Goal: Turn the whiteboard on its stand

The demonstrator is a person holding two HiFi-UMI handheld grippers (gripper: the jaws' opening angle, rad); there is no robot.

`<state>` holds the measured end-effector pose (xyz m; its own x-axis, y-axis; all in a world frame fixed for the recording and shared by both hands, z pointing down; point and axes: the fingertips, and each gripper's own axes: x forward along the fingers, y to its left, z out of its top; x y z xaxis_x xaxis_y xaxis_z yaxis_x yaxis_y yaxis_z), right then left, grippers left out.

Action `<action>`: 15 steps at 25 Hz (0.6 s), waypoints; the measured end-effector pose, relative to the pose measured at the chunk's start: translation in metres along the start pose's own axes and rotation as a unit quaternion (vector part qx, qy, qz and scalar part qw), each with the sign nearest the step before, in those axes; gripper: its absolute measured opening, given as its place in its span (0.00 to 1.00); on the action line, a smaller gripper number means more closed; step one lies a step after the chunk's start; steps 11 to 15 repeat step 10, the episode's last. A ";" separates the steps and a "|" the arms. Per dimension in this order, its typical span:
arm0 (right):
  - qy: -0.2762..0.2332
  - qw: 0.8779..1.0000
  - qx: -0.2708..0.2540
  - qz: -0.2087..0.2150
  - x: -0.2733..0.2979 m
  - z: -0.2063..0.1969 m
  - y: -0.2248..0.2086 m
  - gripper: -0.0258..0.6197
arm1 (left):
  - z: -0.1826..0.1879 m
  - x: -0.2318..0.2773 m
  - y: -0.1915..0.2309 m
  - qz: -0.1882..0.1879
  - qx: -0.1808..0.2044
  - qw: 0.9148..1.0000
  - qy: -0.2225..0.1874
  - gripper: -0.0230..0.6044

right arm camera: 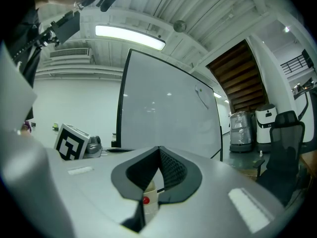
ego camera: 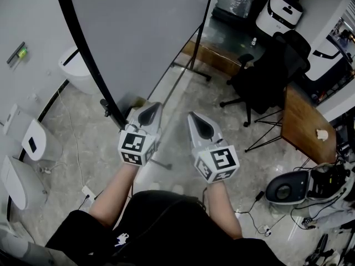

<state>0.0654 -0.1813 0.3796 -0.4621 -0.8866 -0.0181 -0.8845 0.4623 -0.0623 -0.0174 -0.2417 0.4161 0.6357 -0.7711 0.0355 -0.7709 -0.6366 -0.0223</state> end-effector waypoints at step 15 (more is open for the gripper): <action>0.006 1.000 -0.001 0.005 0.018 0.009 -0.001 0.05 | 0.009 0.006 0.019 0.006 -0.008 1.000 0.000 0.04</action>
